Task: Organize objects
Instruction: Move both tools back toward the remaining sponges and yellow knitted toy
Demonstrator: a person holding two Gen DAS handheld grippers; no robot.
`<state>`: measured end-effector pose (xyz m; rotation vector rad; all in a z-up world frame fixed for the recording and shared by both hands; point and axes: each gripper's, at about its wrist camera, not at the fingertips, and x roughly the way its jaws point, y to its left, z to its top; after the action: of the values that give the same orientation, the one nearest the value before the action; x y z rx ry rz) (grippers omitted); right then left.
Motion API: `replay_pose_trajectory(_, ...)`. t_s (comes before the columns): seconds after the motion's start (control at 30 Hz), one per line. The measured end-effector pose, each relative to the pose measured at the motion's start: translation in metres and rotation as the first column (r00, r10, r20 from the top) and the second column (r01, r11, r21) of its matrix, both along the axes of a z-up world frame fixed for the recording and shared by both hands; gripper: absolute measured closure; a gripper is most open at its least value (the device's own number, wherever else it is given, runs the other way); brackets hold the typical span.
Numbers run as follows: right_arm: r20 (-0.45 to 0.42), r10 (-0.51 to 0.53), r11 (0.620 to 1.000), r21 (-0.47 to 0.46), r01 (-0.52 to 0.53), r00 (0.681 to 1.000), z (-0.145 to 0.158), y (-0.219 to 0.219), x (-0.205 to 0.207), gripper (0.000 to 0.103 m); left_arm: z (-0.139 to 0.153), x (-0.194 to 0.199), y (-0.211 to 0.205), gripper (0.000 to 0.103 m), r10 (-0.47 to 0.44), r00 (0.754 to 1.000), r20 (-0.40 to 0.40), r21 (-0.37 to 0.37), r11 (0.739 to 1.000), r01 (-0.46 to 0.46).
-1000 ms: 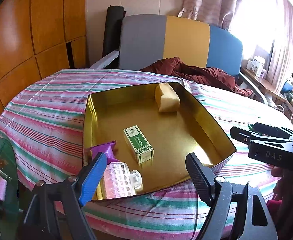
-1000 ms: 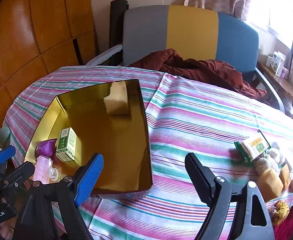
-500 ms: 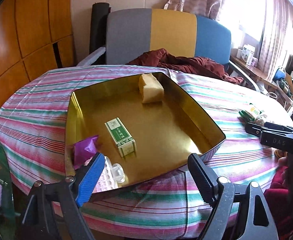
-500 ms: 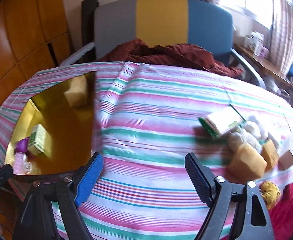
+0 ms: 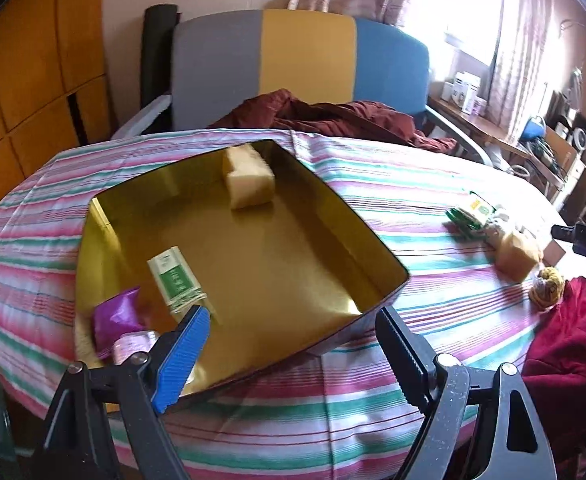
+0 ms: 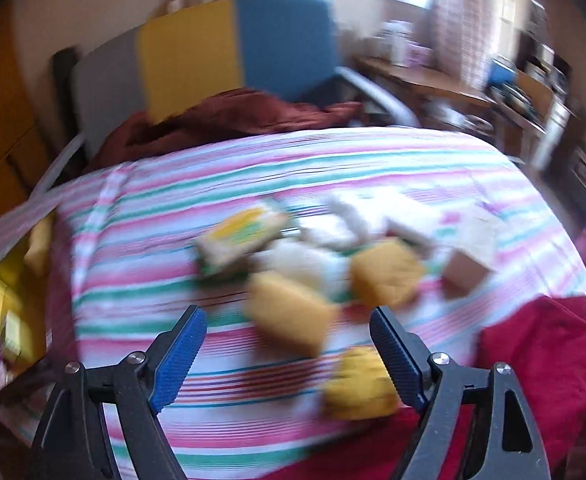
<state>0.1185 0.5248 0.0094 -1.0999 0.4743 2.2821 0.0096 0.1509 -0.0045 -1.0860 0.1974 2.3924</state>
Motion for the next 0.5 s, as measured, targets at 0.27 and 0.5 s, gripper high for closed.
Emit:
replay_pose_trajectory(0.27,-0.044,-0.206,0.944,-0.273,0.187,0.978,-0.023,0.069,0.038,0.018,0.004,0.004,0.051,0.018,-0.142,0.990,0.014,-0.001,0.990,0.142)
replay_pose_trajectory(0.5,-0.100,-0.246,0.909,-0.369,0.194,0.964,-0.030,0.076,0.048,0.018,-0.005,0.012,0.114,0.018,-0.286,0.957,0.051,-0.028,0.957,0.288)
